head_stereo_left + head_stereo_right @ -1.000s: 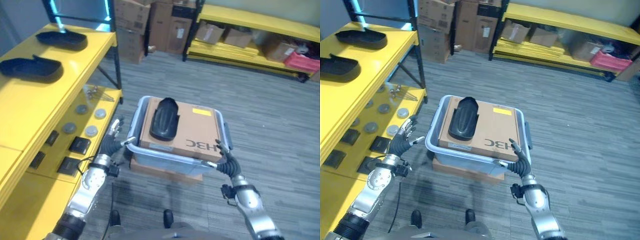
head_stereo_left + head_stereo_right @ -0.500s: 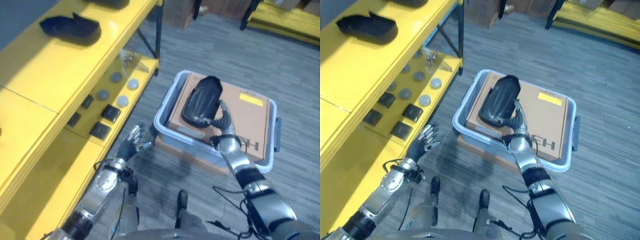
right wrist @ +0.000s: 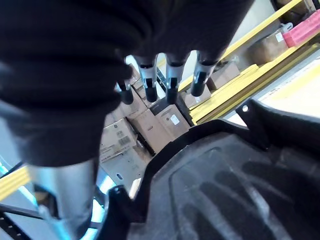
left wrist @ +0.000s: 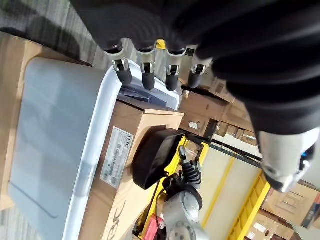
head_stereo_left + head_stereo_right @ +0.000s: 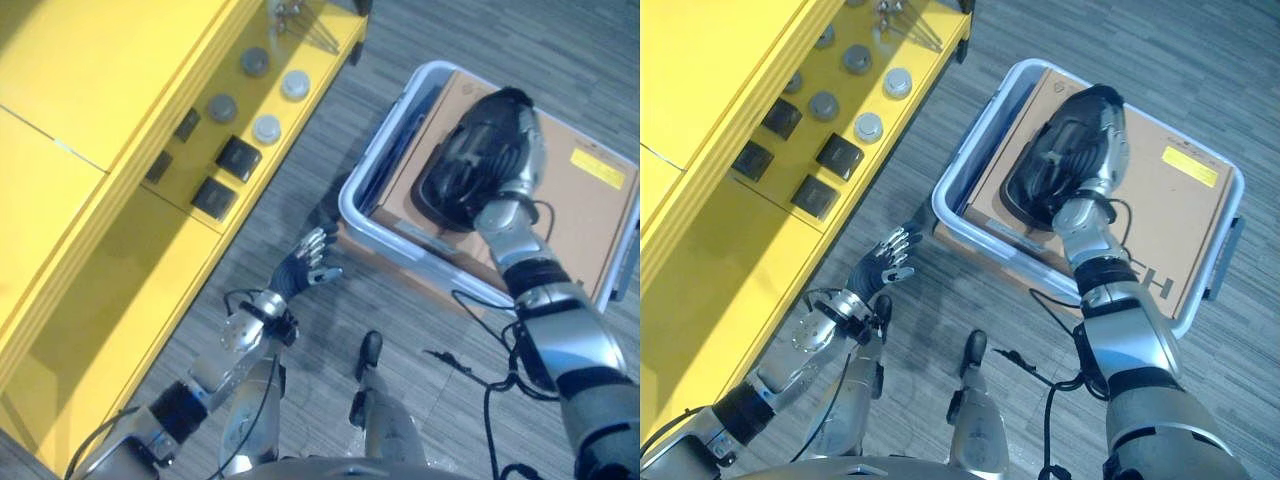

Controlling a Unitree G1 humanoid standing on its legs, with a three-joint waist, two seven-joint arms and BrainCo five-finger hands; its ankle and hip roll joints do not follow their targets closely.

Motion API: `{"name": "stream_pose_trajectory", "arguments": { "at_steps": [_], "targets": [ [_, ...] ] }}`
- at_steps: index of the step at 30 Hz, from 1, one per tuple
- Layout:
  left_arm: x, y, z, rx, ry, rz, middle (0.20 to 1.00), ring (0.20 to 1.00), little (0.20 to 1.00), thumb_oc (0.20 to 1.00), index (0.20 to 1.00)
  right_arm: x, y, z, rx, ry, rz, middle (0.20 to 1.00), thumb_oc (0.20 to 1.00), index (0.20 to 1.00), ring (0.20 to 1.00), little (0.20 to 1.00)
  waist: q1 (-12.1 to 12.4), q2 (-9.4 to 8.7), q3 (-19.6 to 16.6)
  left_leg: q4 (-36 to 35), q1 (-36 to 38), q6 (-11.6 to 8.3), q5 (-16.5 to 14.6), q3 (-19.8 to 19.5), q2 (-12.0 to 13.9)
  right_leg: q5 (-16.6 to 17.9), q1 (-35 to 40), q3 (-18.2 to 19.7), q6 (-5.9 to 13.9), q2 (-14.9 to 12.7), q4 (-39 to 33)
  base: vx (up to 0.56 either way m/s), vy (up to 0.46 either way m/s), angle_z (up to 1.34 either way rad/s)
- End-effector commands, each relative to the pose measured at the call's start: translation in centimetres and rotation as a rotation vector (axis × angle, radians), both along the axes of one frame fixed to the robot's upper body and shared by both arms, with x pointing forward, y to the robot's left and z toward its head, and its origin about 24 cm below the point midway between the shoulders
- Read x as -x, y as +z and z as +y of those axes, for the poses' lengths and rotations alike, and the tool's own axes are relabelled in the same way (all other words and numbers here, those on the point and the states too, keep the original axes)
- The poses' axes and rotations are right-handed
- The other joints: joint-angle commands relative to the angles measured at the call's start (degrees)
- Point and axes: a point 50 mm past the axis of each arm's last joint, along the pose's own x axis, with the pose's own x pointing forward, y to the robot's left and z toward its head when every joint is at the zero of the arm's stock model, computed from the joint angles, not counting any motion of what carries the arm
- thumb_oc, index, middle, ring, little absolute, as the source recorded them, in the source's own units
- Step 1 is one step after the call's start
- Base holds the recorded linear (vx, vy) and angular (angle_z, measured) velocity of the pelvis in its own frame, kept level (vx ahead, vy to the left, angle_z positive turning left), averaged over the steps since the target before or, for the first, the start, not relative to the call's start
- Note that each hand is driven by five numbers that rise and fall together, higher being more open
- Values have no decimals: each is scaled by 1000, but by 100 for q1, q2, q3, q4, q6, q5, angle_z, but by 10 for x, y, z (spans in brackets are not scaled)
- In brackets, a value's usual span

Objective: Move parts from the plastic box to the shelf.

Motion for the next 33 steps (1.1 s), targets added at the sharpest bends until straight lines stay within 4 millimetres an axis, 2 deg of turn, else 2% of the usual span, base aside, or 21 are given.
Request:
{"name": "stream_pose_trajectory", "arguments": {
  "at_steps": [1,2,5,8,11,15,17,18,19,20,24,27,28,30,33],
  "targets": [
    [0,15,-6,64,-1,-81,1000,1000,1000,1000,1000,7,39,-21,124,-95,-99,1000,1000,1000,1000,1000,16,-192,-59,-50,472,151,-1122,117,-374,-164,-364,181,33,-22,-26,-9,15,10],
    [-1,16,-8,48,0,-95,1000,1000,1000,1000,1000,9,40,-29,121,-134,-88,1000,1000,1000,1000,1000,25,-154,-17,-50,414,143,-1102,95,-388,-166,-397,165,38,-35,-26,-7,9,7],
    [-3,18,-9,46,11,-106,1000,1000,1000,1000,1000,11,37,-32,81,-161,-105,1000,1000,1000,1000,1000,16,-112,11,-50,373,143,-1093,62,-412,-171,-429,144,41,-38,-26,-3,8,11],
    [-4,20,-12,47,14,-115,1000,1000,1000,1000,1000,11,24,-35,30,-188,-70,1000,1000,1000,1000,1000,5,-86,21,-50,322,142,-1085,23,-441,-160,-475,134,52,-45,-26,-9,4,4],
    [-5,21,-12,47,22,-119,1000,1000,1000,1000,1000,8,5,-34,-36,-184,15,1000,1000,1000,1000,1000,10,-74,34,-50,270,134,-1070,14,-457,-141,-525,139,58,-48,-26,0,0,0],
    [-6,23,-13,40,20,-126,1000,1000,1000,1000,1000,6,-27,-32,-209,-153,159,1000,1000,1000,1000,1000,24,-63,55,-50,232,124,-1060,15,-469,-124,-557,139,59,-53,-26,0,0,0],
    [-7,22,-12,25,18,-131,1000,1000,1000,1000,1000,8,-43,-35,-349,-143,221,1000,1000,1000,1000,1000,40,-69,56,-50,230,122,-1061,3,-466,-137,-551,119,58,-49,-26,3,-18,1],
    [-6,20,-12,6,1,-125,1000,1000,1000,1000,1000,16,-66,-40,-520,-152,269,1000,1000,1000,1000,1000,62,-55,48,-50,241,118,-1064,-38,-473,-152,-532,89,58,-54,-26,15,-36,2],
    [-6,19,-12,-1,-1,-122,1000,1000,1000,1000,1000,21,-76,-43,-613,-160,275,705,705,705,705,705,76,-47,35,-50,246,118,-1063,-56,-477,-163,-522,69,58,-55,-26,19,-43,8],
    [-5,18,-11,-9,-7,-118,1000,1000,1000,1000,1000,24,-84,-45,-678,-158,278,200,200,200,200,200,91,-46,18,-50,251,115,-1062,-74,-478,-173,-507,44,58,-58,-26,14,-37,10],
    [-1,12,-9,-29,-25,-98,1000,1000,1000,1000,1000,36,-108,-47,-716,-166,359,200,200,200,200,200,157,-53,-60,-50,268,114,-1062,-153,-486,-204,-444,-9,51,-61,-26,6,-27,14],
    [0,8,-7,-28,-24,-80,1000,1000,1000,1000,1000,43,-117,-52,-727,-179,378,200,200,200,200,200,192,-63,-107,-50,292,98,-1062,-192,-474,-232,-395,-62,47,-64,-26,2,-34,10],
    [0,6,-3,-33,-15,-71,1000,1000,1000,1000,1000,53,-124,-62,-716,-211,402,200,200,200,200,200,222,-91,-163,-50,364,87,-1076,-240,-454,-277,-301,-128,37,-60,-26,7,-39,6],
    [0,5,-1,-36,-10,-67,1000,1000,1000,1000,1000,57,-126,-66,-705,-222,405,200,200,200,200,200,217,-108,-188,-50,401,83,-1087,-250,-443,-299,-252,-149,31,-56,-26,12,-45,9],
    [-3,4,12,-13,37,-39,1000,1000,1000,1000,1000,70,-130,-80,-697,-247,376,200,200,200,200,200,159,-233,-331,-50,586,87,-1153,-223,-380,-364,-48,-173,6,-33,-26,29,-46,6]
  ]
}}
